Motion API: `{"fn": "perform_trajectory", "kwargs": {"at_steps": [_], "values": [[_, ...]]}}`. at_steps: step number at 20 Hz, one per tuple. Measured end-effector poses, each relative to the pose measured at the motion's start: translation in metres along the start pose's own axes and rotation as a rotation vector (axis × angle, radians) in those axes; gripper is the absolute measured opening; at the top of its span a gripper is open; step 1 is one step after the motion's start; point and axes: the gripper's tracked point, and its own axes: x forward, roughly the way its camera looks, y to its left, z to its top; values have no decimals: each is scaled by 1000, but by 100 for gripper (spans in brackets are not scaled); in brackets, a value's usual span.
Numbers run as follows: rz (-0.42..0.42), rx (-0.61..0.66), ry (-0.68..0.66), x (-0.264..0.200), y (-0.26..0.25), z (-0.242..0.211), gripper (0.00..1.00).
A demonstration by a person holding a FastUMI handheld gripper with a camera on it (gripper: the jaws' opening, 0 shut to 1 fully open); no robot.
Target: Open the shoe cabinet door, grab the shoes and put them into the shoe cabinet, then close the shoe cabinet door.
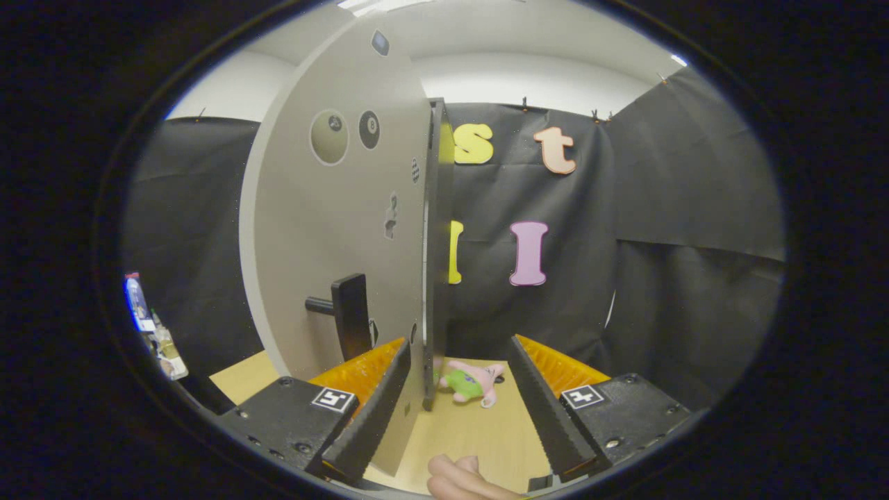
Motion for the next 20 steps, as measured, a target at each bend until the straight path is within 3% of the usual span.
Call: {"fn": "perform_trajectory", "kwargs": {"at_steps": [8, 14, 20], "values": [[53, -29, 7, 5, 71, 1, 94], [-18, -101, 16, 28, 131, 2, 94], [21, -87, -18, 65, 207, 8, 94]]}}
